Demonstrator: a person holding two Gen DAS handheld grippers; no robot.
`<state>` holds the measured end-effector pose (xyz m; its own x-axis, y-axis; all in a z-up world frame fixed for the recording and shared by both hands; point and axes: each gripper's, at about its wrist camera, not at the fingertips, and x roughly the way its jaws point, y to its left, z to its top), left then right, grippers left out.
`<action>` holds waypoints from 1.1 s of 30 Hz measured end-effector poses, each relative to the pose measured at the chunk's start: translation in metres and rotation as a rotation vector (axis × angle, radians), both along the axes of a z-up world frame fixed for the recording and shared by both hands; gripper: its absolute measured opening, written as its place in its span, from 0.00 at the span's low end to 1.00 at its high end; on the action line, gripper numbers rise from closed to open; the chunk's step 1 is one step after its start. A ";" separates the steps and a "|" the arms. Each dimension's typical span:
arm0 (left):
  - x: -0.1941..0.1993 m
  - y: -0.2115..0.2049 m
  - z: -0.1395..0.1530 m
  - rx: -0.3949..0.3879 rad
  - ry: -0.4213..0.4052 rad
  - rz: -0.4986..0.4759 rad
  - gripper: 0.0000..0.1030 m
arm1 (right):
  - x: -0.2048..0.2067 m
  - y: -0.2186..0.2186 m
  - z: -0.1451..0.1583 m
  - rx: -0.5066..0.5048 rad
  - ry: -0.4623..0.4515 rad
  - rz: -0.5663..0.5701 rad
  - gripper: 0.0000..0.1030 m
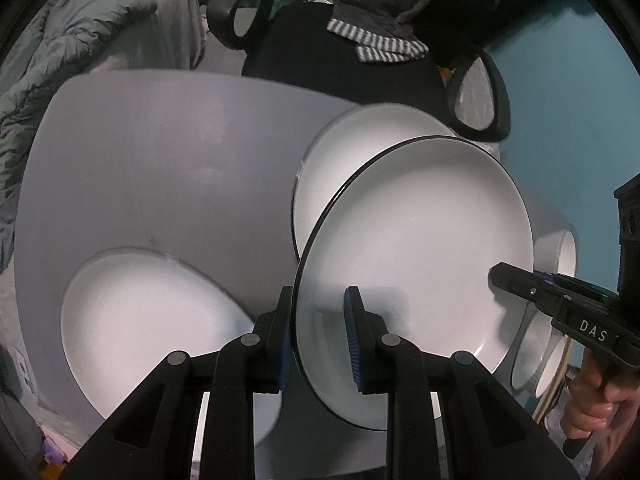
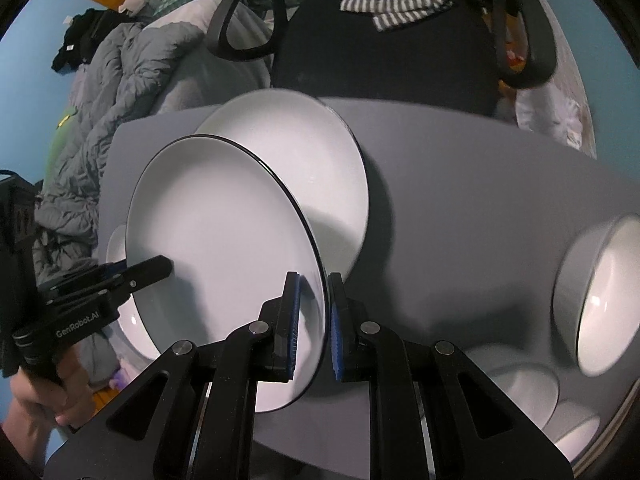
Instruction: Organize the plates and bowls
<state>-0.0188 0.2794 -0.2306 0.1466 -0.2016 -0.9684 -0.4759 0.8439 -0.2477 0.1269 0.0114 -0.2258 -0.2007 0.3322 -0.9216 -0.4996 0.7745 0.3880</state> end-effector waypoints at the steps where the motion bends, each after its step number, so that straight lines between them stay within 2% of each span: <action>1: 0.007 -0.011 -0.004 0.007 0.004 0.000 0.23 | 0.004 0.004 -0.003 0.001 0.002 0.004 0.14; 6: 0.033 -0.017 -0.016 0.034 0.022 -0.003 0.23 | 0.019 0.016 -0.011 0.008 0.027 0.004 0.14; 16: 0.052 -0.013 -0.034 0.058 0.064 -0.001 0.24 | 0.038 0.027 -0.025 -0.009 0.063 0.002 0.14; 33: 0.060 -0.023 -0.039 0.089 0.085 -0.040 0.25 | 0.048 0.030 -0.028 -0.071 0.078 -0.003 0.19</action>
